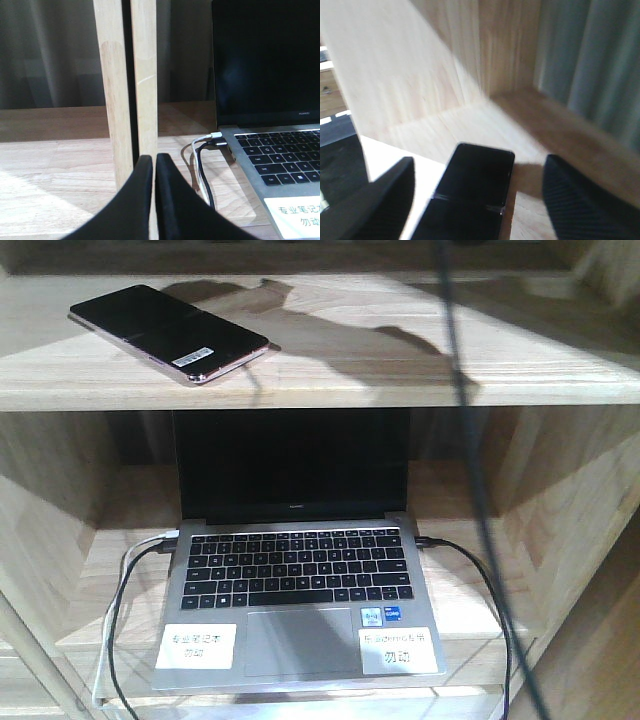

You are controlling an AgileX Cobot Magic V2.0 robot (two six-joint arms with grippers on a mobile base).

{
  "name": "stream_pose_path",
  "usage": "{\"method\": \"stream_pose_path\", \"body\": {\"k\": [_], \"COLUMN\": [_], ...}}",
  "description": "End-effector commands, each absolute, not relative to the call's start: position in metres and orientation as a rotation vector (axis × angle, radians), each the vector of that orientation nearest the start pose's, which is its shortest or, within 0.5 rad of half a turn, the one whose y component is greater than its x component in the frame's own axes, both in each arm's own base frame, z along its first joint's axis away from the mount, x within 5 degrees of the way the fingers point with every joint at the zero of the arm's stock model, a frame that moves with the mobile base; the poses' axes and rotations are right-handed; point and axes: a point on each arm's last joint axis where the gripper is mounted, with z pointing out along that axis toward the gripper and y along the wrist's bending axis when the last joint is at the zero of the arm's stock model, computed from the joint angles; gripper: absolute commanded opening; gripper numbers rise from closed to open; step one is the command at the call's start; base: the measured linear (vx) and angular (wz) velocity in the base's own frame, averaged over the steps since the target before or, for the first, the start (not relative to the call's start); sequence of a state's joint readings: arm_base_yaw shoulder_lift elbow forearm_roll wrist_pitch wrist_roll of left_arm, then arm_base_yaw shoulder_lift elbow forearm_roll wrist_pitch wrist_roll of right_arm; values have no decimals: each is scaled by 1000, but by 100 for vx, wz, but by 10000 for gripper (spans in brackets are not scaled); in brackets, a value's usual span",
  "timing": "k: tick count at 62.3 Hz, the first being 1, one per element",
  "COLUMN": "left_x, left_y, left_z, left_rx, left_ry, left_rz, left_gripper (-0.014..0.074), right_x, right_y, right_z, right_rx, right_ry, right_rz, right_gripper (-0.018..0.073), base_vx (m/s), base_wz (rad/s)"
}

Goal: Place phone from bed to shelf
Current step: 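Open the right gripper and withdraw it from the phone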

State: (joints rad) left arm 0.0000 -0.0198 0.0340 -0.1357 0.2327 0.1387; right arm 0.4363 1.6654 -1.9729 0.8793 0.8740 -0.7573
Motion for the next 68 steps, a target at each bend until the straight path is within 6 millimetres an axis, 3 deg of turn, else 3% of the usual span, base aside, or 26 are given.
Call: {"method": "stream_pose_path", "body": {"k": [1, 17, 26, 40, 68], "left_x": [56, 56, 56, 56, 56], "left_y": [-2, -2, -2, -2, -2], "left_z": [188, 188, 188, 188, 188], "left_rx": [14, 14, 14, 14, 14], "left_ry": [1651, 1651, 1651, 1651, 1651], "left_rz": [-28, -28, -28, -28, -28], "left_gripper": [1, 1, 1, 1, 1], "right_x": [276, 251, 239, 217, 143], "right_y": [184, 170, 163, 143, 92], "right_z": [535, 548, 543, 519, 460], "right_rx": [-854, -877, -857, -745, -537], "right_ry": [1503, 1513, 1527, 1523, 1486], "right_rz": [790, 723, 705, 639, 549], "right_gripper": [453, 343, 263, 146, -11], "base_vx": [0, 0, 0, 0, 0], "base_wz": [0, 0, 0, 0, 0]}}
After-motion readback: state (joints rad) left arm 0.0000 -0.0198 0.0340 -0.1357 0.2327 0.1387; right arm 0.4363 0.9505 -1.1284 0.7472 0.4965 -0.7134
